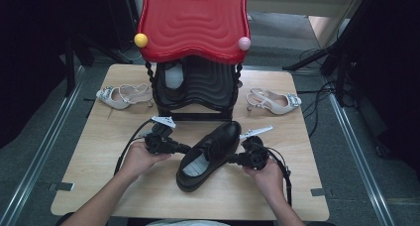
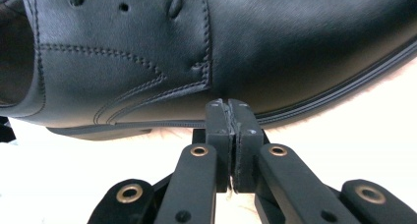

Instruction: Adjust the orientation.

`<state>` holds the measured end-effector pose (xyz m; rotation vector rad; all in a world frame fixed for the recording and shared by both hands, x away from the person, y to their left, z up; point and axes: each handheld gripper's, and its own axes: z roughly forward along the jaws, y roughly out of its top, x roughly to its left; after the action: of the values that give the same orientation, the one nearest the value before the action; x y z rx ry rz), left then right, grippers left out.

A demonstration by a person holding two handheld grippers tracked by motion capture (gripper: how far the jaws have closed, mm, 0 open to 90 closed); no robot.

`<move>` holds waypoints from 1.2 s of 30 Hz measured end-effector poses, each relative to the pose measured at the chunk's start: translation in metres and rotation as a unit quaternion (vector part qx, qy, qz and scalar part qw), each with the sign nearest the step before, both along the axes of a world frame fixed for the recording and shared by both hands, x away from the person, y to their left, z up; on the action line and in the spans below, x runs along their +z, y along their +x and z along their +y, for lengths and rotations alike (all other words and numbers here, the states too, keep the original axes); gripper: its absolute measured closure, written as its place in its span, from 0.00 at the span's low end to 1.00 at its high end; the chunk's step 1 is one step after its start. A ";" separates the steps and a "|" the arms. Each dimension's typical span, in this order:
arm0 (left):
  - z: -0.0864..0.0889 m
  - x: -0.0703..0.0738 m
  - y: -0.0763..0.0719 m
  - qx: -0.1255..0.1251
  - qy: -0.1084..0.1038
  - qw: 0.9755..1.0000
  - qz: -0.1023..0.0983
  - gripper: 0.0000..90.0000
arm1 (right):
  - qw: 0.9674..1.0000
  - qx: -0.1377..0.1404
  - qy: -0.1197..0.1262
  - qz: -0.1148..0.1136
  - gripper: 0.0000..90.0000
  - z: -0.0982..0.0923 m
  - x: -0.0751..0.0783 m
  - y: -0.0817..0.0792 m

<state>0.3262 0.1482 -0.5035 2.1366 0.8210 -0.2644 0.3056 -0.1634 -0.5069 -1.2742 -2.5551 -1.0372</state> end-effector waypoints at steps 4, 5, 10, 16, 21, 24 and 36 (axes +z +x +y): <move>-0.003 -0.003 0.003 0.000 0.003 1.000 0.006 1.00 | 1.000 0.001 0.001 -0.002 1.00 0.003 -0.003 0.001; -0.003 -0.003 0.003 0.001 0.002 1.000 0.009 1.00 | 1.000 0.001 0.003 0.000 0.99 0.003 -0.004 0.001; -0.005 -0.002 0.001 0.008 0.003 1.000 0.016 1.00 | 1.000 0.002 0.003 -0.001 1.00 0.006 -0.006 0.004; -0.007 -0.003 -0.005 0.000 0.001 1.000 0.021 1.00 | 1.000 -0.001 0.001 -0.004 1.00 0.006 -0.005 0.007; -0.009 -0.004 -0.011 -0.007 -0.003 1.000 0.027 1.00 | 1.000 -0.005 0.001 0.001 1.00 0.005 -0.005 0.012; -0.012 -0.003 -0.014 -0.012 -0.004 1.000 0.028 1.00 | 1.000 -0.005 -0.003 -0.002 1.00 0.006 -0.004 0.016; -0.032 -0.008 -0.023 -0.025 -0.028 0.998 0.049 1.00 | 0.999 -0.024 -0.020 -0.016 1.00 0.008 0.000 0.030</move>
<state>0.3029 0.1164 -0.5119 2.1079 0.8078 -0.4166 0.3353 -0.1554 -0.5066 -1.3449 -2.5942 -1.0274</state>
